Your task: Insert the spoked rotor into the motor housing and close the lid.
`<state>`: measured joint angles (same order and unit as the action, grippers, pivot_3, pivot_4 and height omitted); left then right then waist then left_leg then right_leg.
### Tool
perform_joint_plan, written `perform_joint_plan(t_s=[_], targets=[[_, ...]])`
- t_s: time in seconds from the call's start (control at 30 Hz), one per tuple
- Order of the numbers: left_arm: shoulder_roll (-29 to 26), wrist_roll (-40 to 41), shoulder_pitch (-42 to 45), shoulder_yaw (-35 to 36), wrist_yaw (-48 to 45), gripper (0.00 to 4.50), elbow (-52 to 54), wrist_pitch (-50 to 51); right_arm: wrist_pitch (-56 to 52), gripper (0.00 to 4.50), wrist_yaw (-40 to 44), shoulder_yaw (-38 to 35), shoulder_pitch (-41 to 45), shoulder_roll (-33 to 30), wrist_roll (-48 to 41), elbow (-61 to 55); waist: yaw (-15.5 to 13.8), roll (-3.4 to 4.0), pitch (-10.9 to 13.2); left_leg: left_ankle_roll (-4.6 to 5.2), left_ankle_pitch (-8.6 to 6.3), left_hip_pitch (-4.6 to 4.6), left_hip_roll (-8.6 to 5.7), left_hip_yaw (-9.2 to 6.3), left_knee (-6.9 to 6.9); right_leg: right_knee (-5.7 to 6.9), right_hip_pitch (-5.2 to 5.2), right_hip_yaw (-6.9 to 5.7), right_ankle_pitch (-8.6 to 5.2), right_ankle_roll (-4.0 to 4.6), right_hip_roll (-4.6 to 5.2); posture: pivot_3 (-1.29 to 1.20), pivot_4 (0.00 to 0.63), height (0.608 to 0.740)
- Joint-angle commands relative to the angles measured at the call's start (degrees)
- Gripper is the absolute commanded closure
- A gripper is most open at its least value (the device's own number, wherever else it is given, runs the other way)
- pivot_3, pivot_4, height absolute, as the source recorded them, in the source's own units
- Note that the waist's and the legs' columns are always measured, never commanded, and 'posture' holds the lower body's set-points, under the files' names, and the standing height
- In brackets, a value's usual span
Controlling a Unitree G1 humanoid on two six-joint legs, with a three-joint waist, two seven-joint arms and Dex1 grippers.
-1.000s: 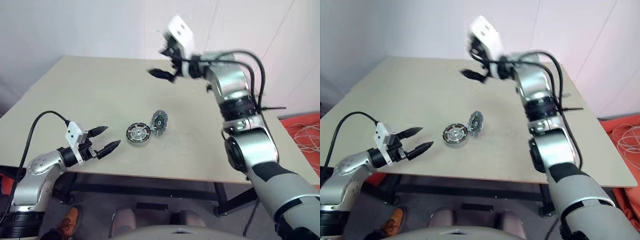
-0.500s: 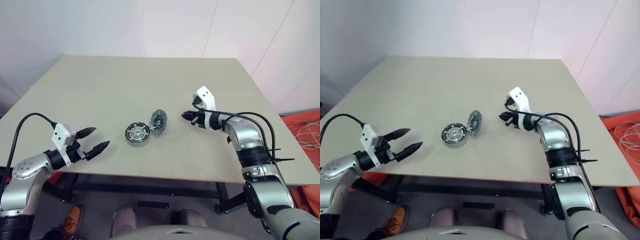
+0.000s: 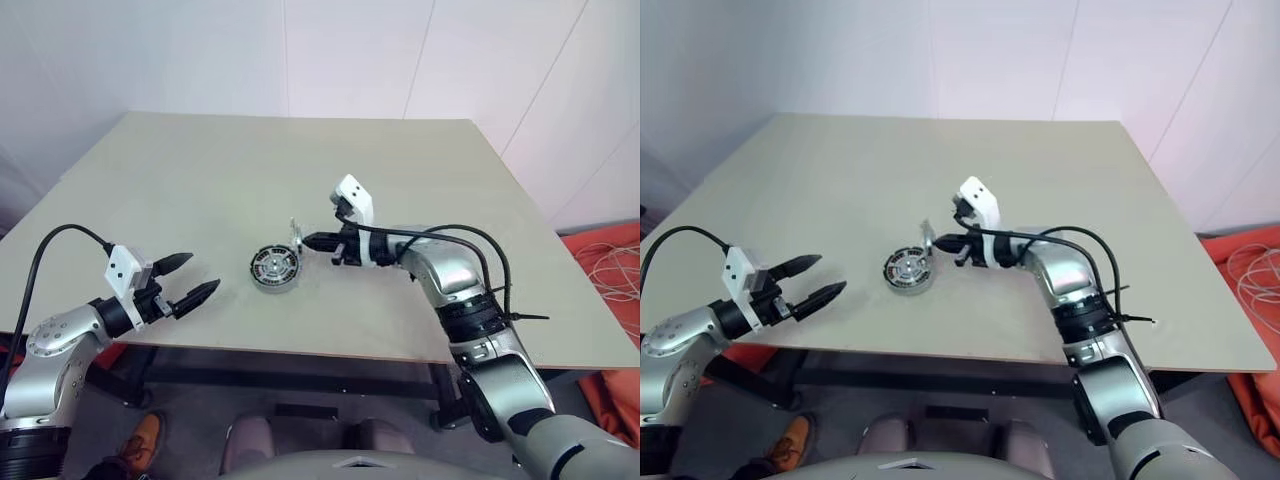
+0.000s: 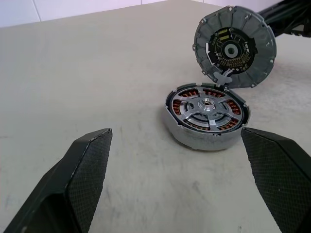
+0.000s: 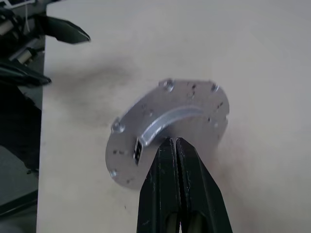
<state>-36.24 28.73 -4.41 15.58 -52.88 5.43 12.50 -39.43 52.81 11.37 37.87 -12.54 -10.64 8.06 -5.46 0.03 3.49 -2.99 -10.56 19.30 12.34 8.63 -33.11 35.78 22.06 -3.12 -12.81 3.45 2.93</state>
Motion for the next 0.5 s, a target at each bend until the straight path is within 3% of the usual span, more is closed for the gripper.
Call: perform_joint_plan(t_s=[0.03,0.5], targets=[[-0.3,0.0,0.5,0.5,0.4,0.0,2.1,-0.5,1.1,4.46,-0.7,0.2,2.9,1.6,-1.6,-0.5,0.0,0.0,0.0,0.0,0.0,0.01,0.0,0.0,0.02,0.0,0.02,0.0,0.0,0.0,0.0,0.0,0.0,0.74],[0.7,0.1,-0.2,-0.2,1.6,0.0,3.8,0.2,6.8,4.46,-1.7,8.3,5.2,6.2,2.3,7.2,0.1,-0.01,0.0,-0.01,0.0,0.05,0.01,-0.02,0.03,-0.01,0.05,0.0,-0.01,-0.01,0.0,0.0,0.0,0.74]])
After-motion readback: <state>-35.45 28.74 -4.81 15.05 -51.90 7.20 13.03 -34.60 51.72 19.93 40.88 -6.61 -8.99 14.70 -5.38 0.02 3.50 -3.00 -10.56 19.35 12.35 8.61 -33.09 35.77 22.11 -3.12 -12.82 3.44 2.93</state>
